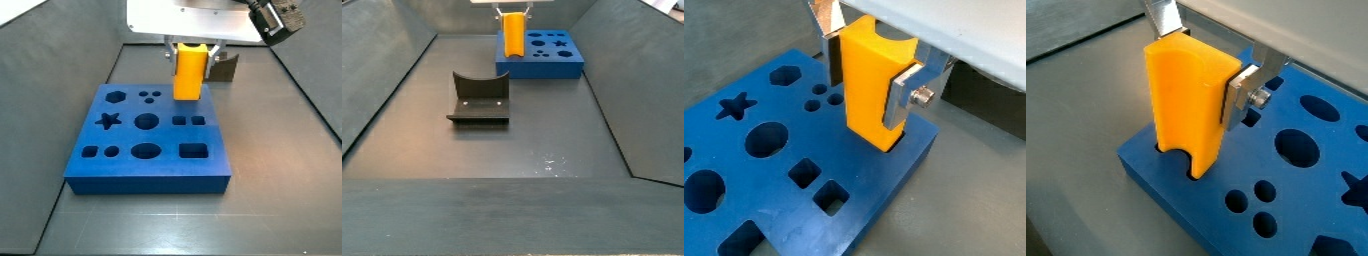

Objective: Pick up the arch object. Move up. Rotate the arch object. Move to above the board. Insert the arch object.
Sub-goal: Insert the arch object.

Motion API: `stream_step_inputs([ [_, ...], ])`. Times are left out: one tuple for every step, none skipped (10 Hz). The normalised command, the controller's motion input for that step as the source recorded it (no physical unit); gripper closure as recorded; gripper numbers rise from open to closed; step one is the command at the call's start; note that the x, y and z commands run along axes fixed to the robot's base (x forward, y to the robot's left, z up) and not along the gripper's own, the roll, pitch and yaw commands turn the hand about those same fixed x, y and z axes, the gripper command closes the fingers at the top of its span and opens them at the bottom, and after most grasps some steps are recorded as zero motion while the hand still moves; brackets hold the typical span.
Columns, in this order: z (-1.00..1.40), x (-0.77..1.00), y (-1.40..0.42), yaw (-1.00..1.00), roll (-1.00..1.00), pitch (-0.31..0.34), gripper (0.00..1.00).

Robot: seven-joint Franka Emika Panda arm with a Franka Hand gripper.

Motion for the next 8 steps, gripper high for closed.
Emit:
stream_step_inputs([
  [-0.75,0.1,0.0,-0.17,-0.18,0.0,1.0],
  [-0.76,0.09,0.0,-0.23,-0.17,-0.01,1.0],
  [-0.79,0.11,0.0,-0.23,-0.16,-0.011,1.0],
  [-0.8,0.12,0.0,-0.23,-0.15,-0.01,1.0],
  [-0.81,0.11,0.0,-0.19,-0.15,-0.004,1.0],
  [-0.79,0.09,0.0,-0.13,-0.17,-0.007,1.0],
  [-0.25,0.0,0.09,0.0,-0.35,-0.121,1.0],
  [-0.02,0.0,0.0,0.0,-0.04,-0.053,1.0],
])
